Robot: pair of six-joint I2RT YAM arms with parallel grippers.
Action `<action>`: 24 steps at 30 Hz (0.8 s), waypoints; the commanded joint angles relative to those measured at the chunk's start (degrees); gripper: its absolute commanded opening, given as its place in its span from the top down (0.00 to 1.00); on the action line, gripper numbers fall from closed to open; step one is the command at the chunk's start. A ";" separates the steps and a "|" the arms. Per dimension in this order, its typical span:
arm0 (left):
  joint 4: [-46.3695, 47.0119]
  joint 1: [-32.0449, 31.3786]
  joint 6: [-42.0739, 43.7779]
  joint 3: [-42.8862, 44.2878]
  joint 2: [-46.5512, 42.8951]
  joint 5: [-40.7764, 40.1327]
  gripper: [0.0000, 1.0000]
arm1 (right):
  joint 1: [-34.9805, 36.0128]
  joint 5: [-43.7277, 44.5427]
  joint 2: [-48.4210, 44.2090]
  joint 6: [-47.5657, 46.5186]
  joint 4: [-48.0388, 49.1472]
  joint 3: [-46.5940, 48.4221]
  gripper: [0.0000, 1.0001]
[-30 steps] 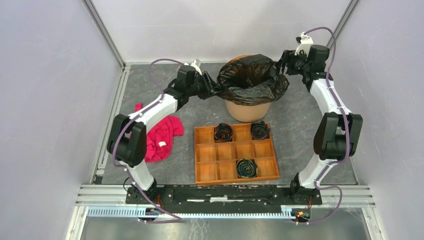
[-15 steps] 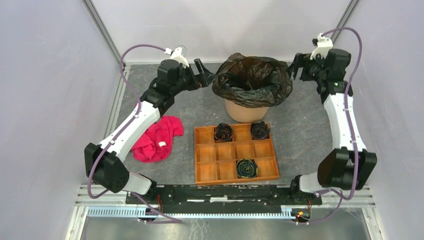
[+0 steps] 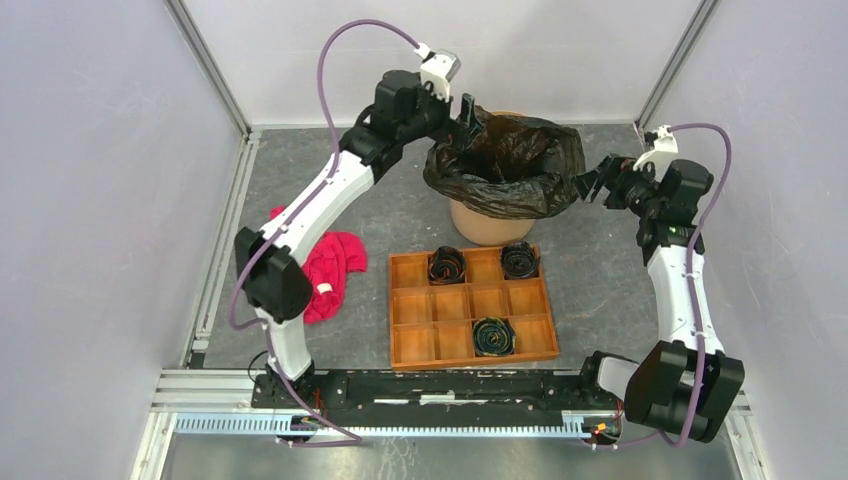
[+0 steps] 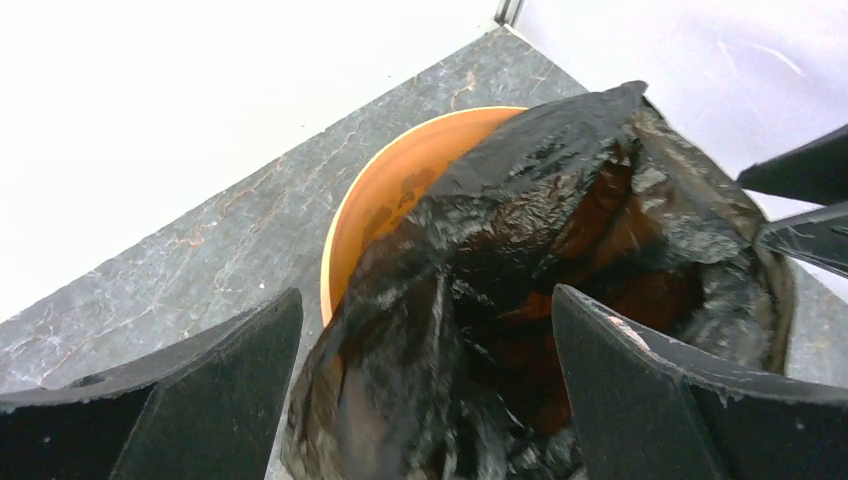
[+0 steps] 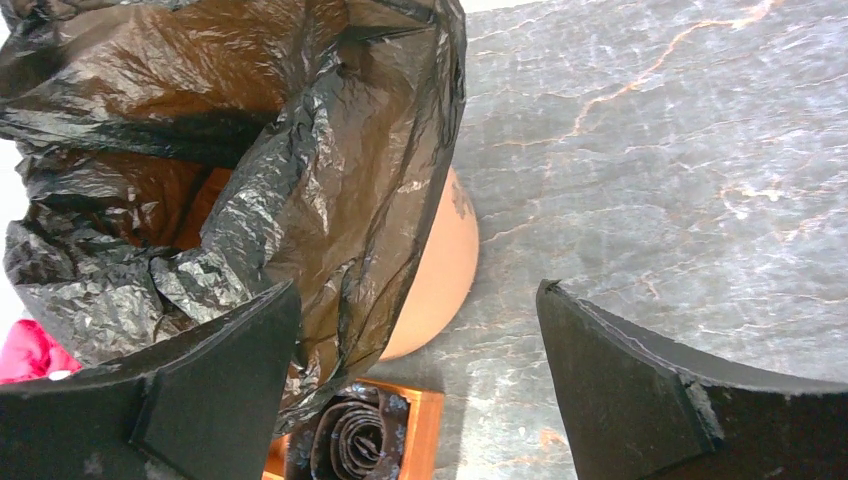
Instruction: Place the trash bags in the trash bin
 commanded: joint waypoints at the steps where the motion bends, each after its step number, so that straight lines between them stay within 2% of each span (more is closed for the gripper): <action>1: -4.08 0.34 6.90 10.75 6.66 3.11 0.00 | -0.82 -6.84 -2.15 4.81 10.37 -3.47 0.05; 4: -6.76 0.36 6.85 17.42 10.99 5.10 0.00 | -0.97 -7.60 -2.86 5.29 11.58 -4.50 0.06; 6: -5.66 0.36 6.46 18.09 12.54 4.43 0.00 | -0.94 -7.51 -3.06 5.42 12.10 -4.78 0.06; 8: -4.46 0.44 5.53 18.80 13.76 3.76 0.02 | -0.97 -7.73 -2.70 5.61 12.72 -4.98 0.10; 11: -2.61 0.53 2.39 19.69 15.18 4.33 0.12 | -0.91 -7.95 -1.48 5.26 13.37 -5.15 0.26; 15: 0.37 0.52 -1.05 20.00 16.32 3.99 0.31 | -0.95 -8.93 -0.59 5.95 16.41 -6.20 0.49; 17: 1.66 0.66 -2.35 20.10 16.61 4.09 0.39 | -0.91 -9.44 -0.51 6.63 18.53 -7.14 0.55; 24: 4.31 2.38 -10.95 23.10 19.67 3.82 0.56 | -0.91 -10.64 1.60 8.33 23.49 -8.55 0.76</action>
